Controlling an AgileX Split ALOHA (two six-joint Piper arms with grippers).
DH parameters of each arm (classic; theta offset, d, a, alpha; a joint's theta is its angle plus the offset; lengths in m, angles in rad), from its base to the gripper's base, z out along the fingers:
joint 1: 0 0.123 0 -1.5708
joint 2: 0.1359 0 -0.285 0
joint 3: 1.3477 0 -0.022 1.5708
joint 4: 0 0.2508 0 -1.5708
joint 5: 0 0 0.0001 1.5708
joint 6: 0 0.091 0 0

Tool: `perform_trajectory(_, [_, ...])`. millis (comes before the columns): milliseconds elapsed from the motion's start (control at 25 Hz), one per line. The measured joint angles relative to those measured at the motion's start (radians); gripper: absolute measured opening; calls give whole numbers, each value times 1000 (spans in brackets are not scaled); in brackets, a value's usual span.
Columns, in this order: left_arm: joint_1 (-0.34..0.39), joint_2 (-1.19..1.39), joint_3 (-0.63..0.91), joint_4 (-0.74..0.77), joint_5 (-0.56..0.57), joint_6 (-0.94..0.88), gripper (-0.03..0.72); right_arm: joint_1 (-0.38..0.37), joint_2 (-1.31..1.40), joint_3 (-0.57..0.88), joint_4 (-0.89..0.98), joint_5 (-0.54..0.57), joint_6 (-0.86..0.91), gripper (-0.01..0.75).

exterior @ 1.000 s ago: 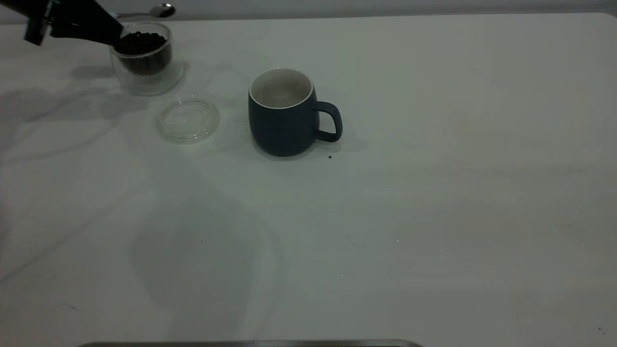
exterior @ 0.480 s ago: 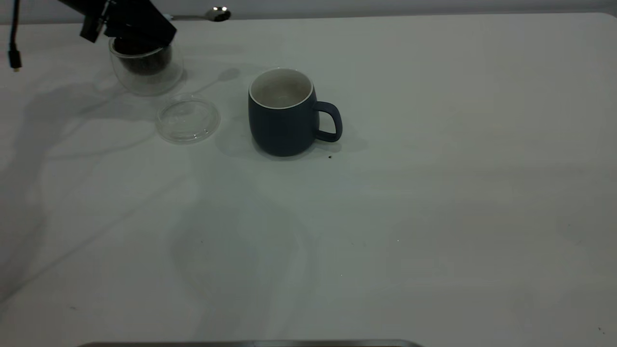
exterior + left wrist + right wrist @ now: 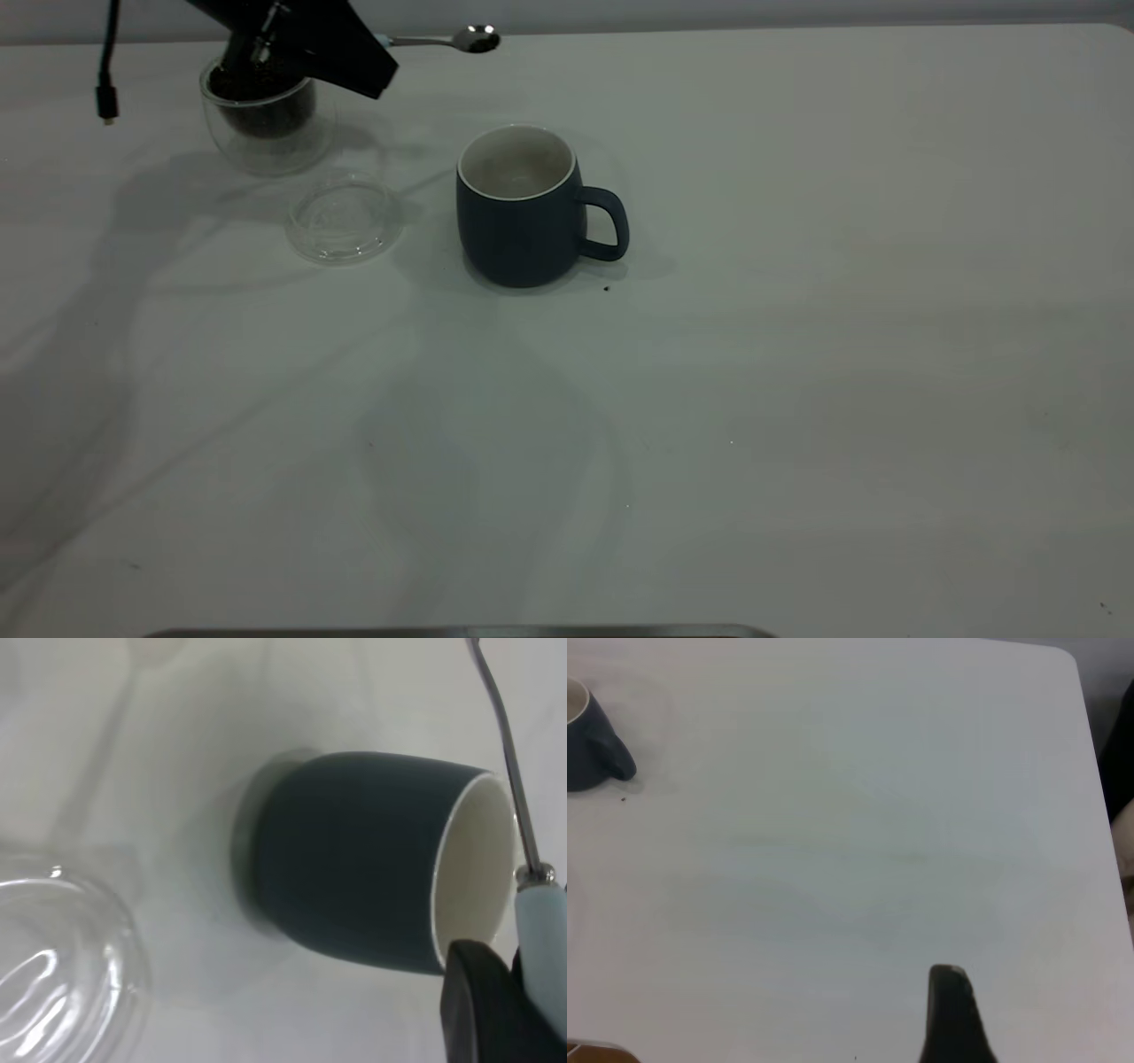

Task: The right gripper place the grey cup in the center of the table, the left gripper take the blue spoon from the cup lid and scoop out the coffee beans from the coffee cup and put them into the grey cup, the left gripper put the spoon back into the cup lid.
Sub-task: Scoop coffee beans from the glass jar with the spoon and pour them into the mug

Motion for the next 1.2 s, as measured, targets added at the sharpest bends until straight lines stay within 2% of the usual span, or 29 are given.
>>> perform_trajectory(560, [-48, -6, 5, 0, 0, -9, 90, 0, 0, 0, 0, 0, 0, 460])
perform_trajectory(1200, [-67, -88, 192, 1, 0, 94, 90, 0, 0, 0, 0, 0, 0, 460])
